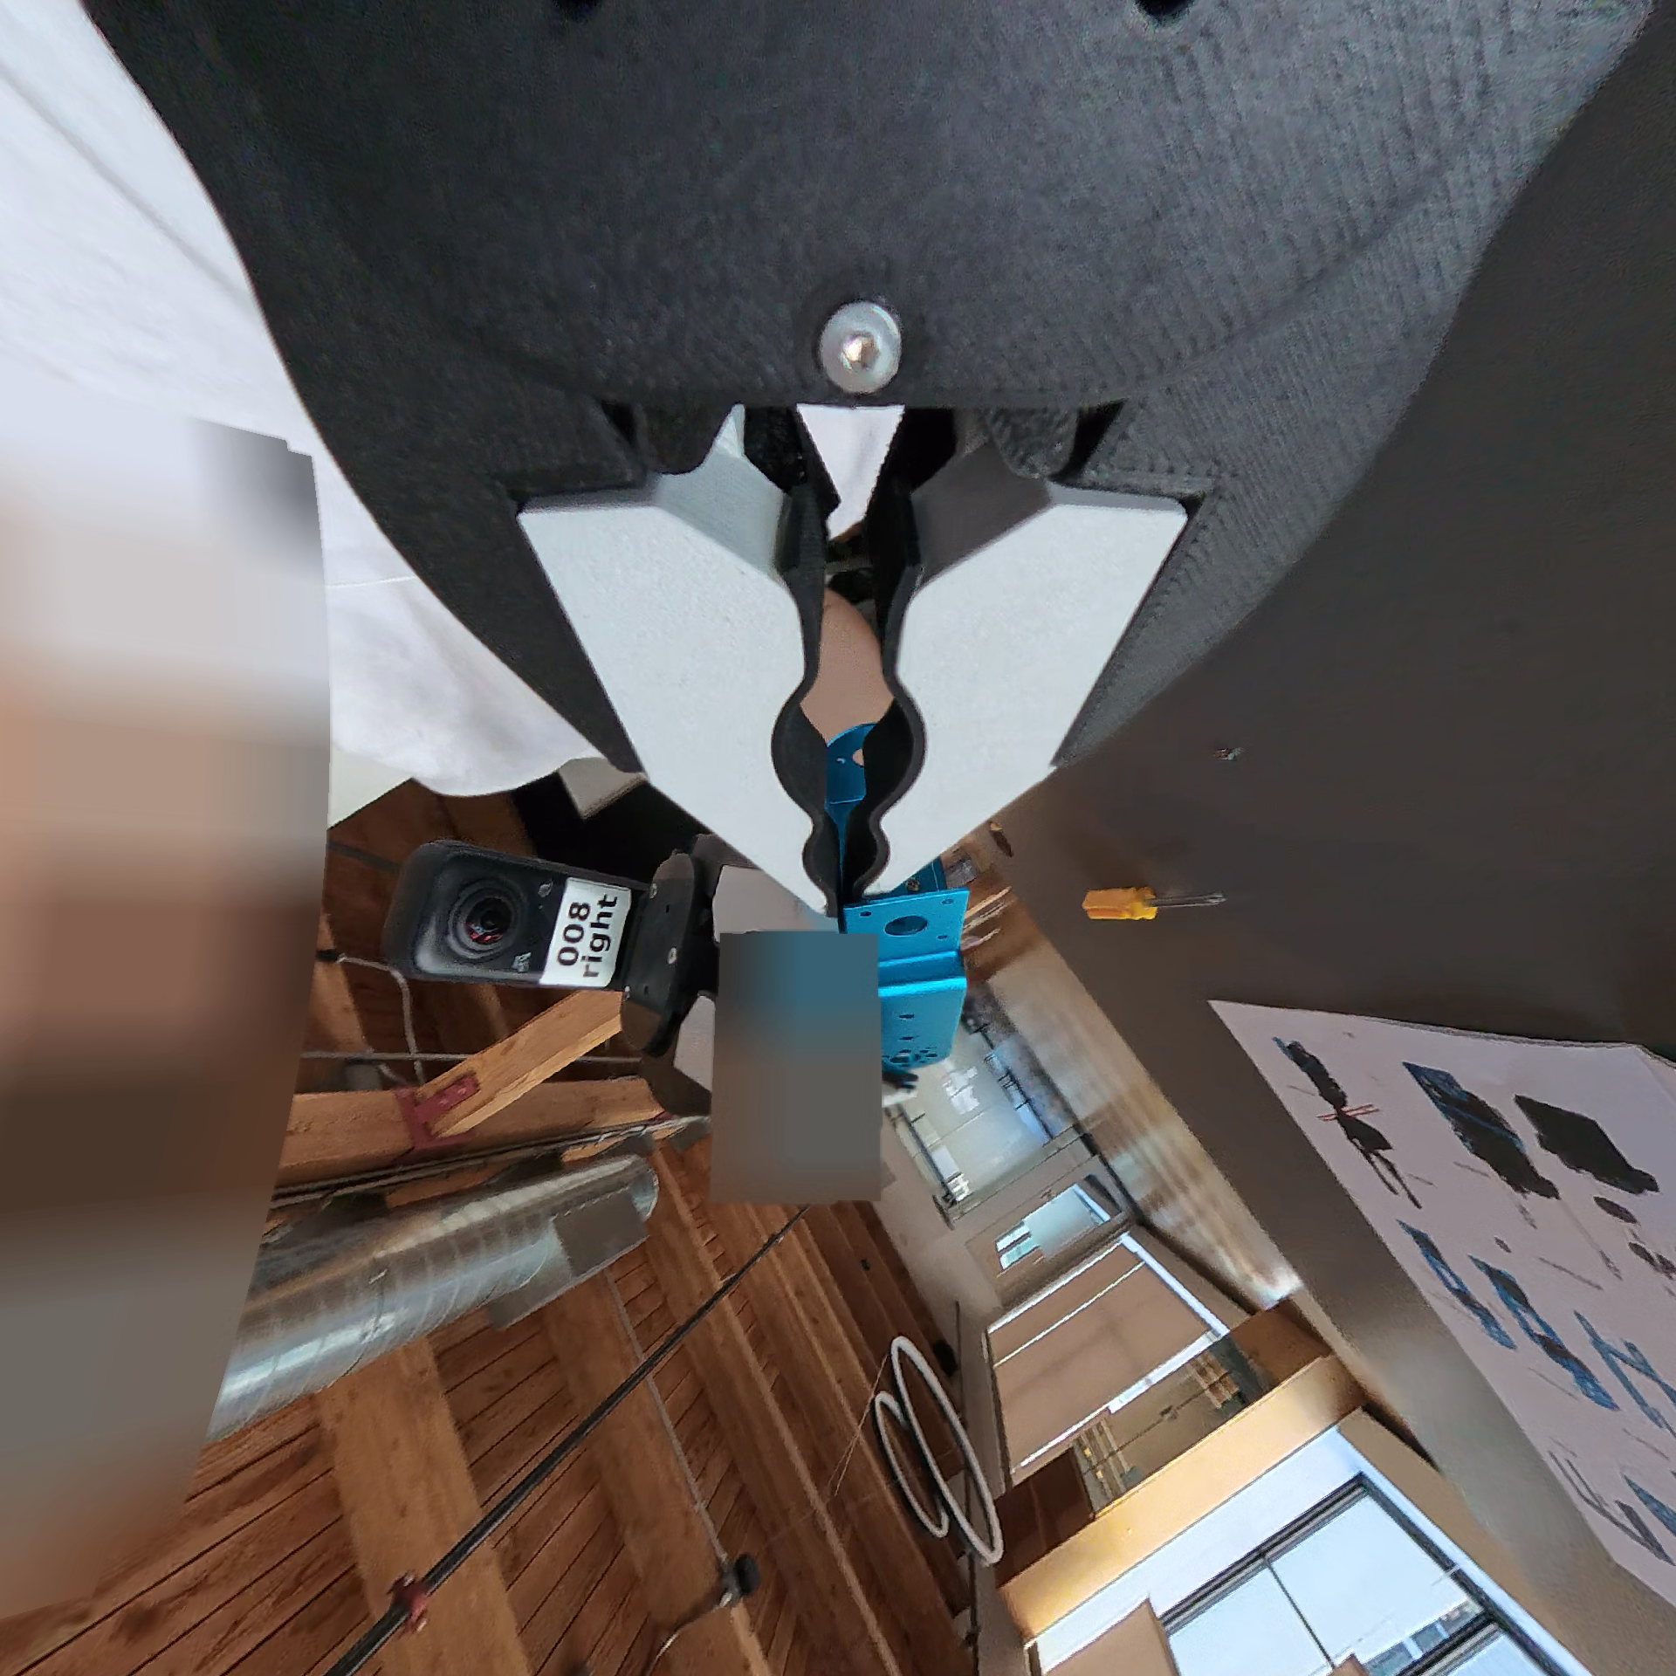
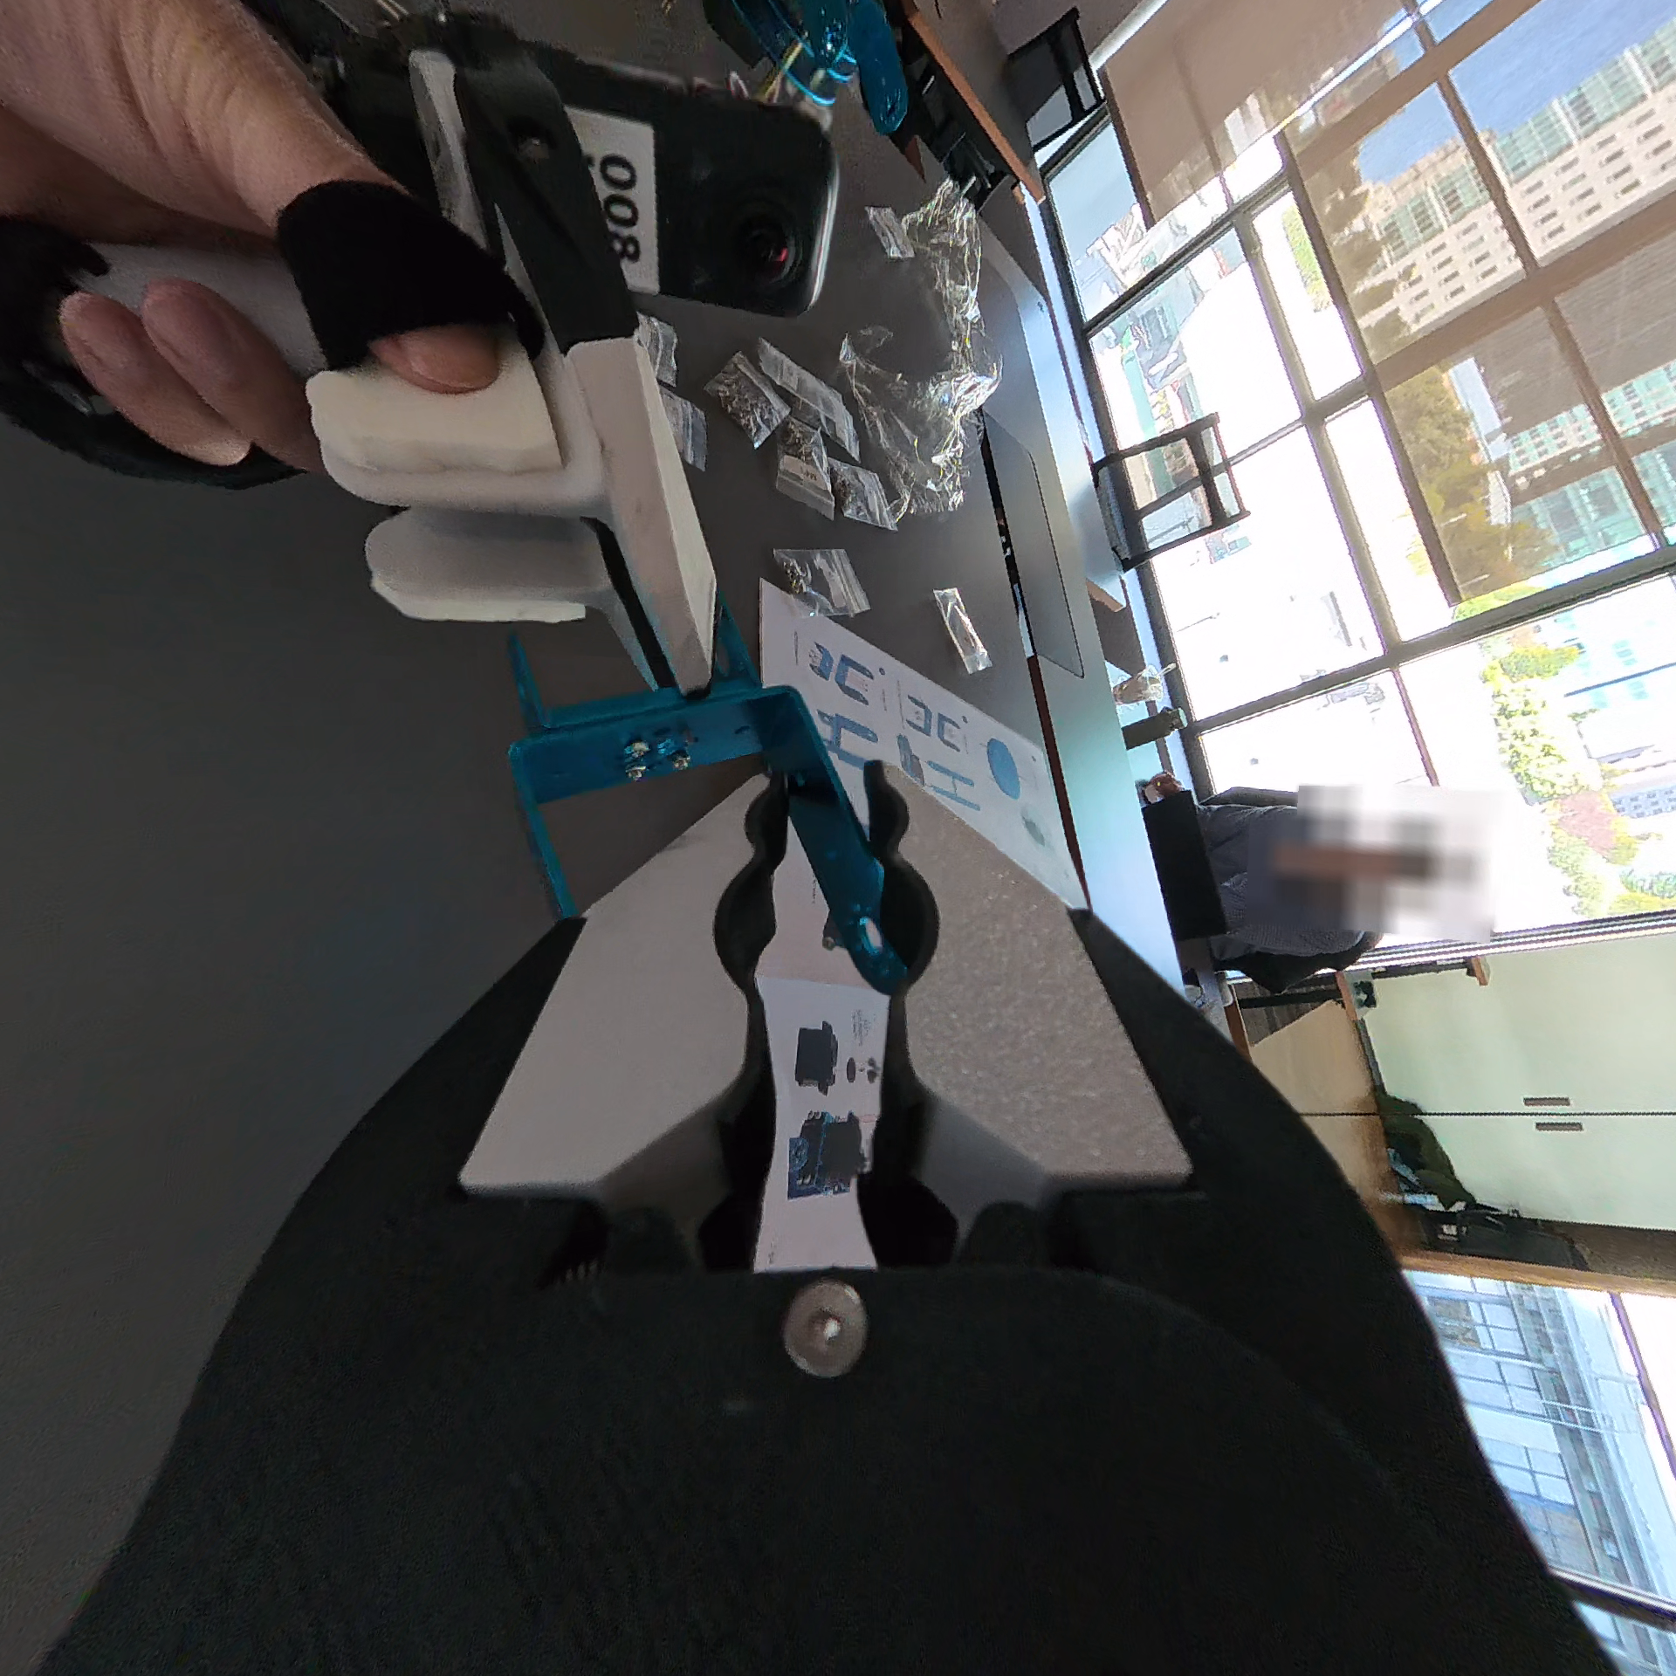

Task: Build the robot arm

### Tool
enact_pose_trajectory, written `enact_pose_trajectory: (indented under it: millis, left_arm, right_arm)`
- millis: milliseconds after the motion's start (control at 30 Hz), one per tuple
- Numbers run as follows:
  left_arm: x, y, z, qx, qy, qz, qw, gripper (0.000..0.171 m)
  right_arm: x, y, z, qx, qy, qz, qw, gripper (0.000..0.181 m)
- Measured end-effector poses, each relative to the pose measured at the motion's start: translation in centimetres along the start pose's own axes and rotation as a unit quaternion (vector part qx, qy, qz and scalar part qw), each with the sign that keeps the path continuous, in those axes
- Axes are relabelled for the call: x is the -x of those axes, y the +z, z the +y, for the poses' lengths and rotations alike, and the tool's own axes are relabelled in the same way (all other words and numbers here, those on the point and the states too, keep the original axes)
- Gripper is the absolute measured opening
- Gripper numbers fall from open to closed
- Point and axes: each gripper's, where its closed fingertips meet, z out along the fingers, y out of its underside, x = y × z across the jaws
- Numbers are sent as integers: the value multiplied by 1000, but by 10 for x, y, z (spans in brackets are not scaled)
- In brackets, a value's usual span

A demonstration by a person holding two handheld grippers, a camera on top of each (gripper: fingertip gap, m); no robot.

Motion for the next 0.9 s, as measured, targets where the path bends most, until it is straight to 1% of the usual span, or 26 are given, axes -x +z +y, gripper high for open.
enact_pose_trajectory:
  millis: [100, 167, 333, 433, 567, 667, 733, 833, 900]
  left_arm:
    - [-3, -5, -2, -23, -17, 26, 999, 0]
    - [-3, -9, -4, -36, -24, 37, 998, 0]
    - [-4, -17, -9, -58, -30, 57, 996, 0]
    - [-4, -20, -13, -74, -41, 70, 994, 0]
    - [-5, -22, -18, -90, -42, 83, 992, 0]
    - [-10, -25, -26, -110, -29, 97, 989, 0]
    - [-13, -27, -30, -122, -17, 97, 988, 0]
    - [-21, -30, -40, -144, -1, 110, 983, 0]
    - [-24, -32, -47, -153, 3, 115, 981, 0]
  right_arm:
    - [-1, 2, -8, -6, -3, 1, 1000, 18]
    - [0, 3, -16, -20, -4, -4, 1000, 22]
    - [-11, 2, -27, -30, 21, 9, 999, 28]
    - [-21, -7, -32, -43, 46, 24, 998, 31]
    - [-38, -30, -31, -66, 105, 52, 991, 33]
    - [-50, -51, -20, -79, 157, 77, 981, 33]
    - [-54, -62, -4, -76, 198, 90, 973, 33]
    - [-46, -70, 22, -65, 273, 75, 957, 35]
    - [-32, -71, 41, -49, 323, 45, 944, 45]
